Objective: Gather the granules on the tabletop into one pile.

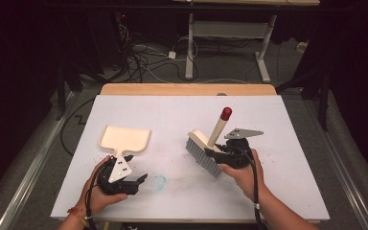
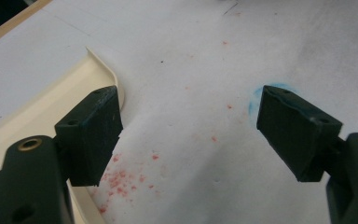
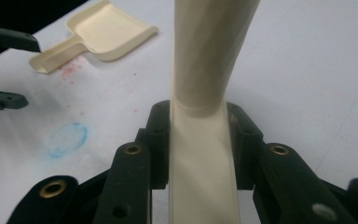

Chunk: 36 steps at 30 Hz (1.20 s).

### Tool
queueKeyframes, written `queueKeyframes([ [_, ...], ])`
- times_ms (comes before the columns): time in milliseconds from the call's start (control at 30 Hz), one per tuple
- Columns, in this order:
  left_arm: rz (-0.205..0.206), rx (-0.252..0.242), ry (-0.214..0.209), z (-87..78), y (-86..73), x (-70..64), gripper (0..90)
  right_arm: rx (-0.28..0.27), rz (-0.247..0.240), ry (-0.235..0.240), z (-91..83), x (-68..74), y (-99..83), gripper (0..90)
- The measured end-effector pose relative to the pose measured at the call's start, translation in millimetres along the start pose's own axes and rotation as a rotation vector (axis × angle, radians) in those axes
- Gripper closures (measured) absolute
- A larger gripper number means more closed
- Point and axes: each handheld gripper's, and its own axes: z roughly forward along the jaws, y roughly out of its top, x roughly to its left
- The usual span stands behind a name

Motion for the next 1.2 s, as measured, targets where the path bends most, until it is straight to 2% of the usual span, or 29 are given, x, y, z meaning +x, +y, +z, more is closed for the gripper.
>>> queueKeyframes([
  [67, 0.001, -0.001, 0.0, -0.5, 0.0, 0.4, 21.4, -0.011, -0.007, 0.004, -3.0, -0.3, 1.9, 67.5],
  [167, -0.002, -0.003, 0.002, -0.4, 0.1, 0.7, 21.4, -0.036, -0.058, -0.024, -11.5, -4.6, 11.3, 67.5],
  [200, -0.002, -0.003, 0.002, -0.2, 0.2, 0.8, 21.4, -0.036, -0.058, -0.024, -11.5, -4.6, 11.3, 67.5],
  [267, -0.004, -0.002, 0.001, 0.7, 0.3, 0.9, 21.3, -0.044, -0.102, -0.05, -11.9, -8.2, 16.7, 67.5],
  [300, -0.003, 0.002, 0.0, 1.1, 0.4, 1.1, 21.3, -0.048, -0.165, -0.072, -8.5, -14.1, 22.6, 67.5],
  [333, -0.003, 0.003, -0.001, 1.6, 0.5, 1.2, 21.3, -0.048, -0.165, -0.072, -8.5, -14.1, 22.6, 67.5],
  [400, 0.001, 0.007, -0.003, 2.9, 0.9, 1.1, 21.3, -0.055, -0.221, -0.065, -1.7, -21.8, 28.3, 67.5],
  [433, 0.003, 0.01, -0.003, 3.2, 1.1, 1.0, 21.3, -0.065, -0.276, -0.052, 5.1, -28.0, 32.1, 67.4],
  [467, 0.004, 0.011, -0.005, 3.7, 1.3, 0.9, 21.3, -0.071, -0.309, -0.052, 9.8, -31.3, 34.1, 67.5],
  [500, 0.005, 0.012, -0.005, 4.0, 1.4, 0.6, 21.3, -0.073, -0.363, -0.057, 18.6, -36.0, 36.9, 67.5],
  [567, 0.007, 0.014, -0.006, 4.1, 0.9, 0.2, 21.3, -0.072, -0.411, -0.046, 33.5, -43.6, 40.5, 67.5],
  [633, 0.015, 0.013, -0.001, 4.2, 0.4, 1.0, 21.3, -0.064, -0.422, -0.02, 48.1, -49.2, 43.2, 67.4],
  [667, 0.014, 0.014, -0.002, 4.1, 0.1, 1.5, 21.3, -0.05, -0.463, -0.038, 61.2, -50.2, 44.2, 67.5],
  [733, 0.015, 0.013, -0.003, 4.0, -0.4, 2.5, 21.3, -0.047, -0.469, -0.036, 67.0, -50.7, 44.5, 67.5],
  [767, 0.012, 0.012, -0.005, 4.0, -0.8, 2.6, 21.3, -0.038, -0.488, -0.023, 76.8, -51.0, 44.9, 67.5],
  [800, 0.011, 0.012, -0.006, 4.0, -1.2, 2.7, 21.3, -0.038, -0.488, -0.023, 76.8, -51.0, 44.9, 67.5],
  [900, 0.013, 0.015, -0.01, 4.3, -1.6, 3.0, 21.3, -0.029, -0.533, -0.02, 86.9, -47.1, 45.6, 67.5],
  [1033, 0.019, 0.013, -0.011, 3.8, -1.2, 2.0, 21.3, 0.0, -0.601, 0.048, 91.9, -36.8, 44.7, 67.5],
  [1100, 0.021, 0.012, -0.008, 3.5, -1.0, 1.5, 21.3, 0.008, -0.619, 0.064, 91.3, -34.9, 43.8, 67.5],
  [1200, 0.023, 0.014, -0.01, 3.1, -0.8, 1.1, 21.3, 0.042, -0.699, 0.109, 85.5, -29.4, 35.0, 67.3],
])
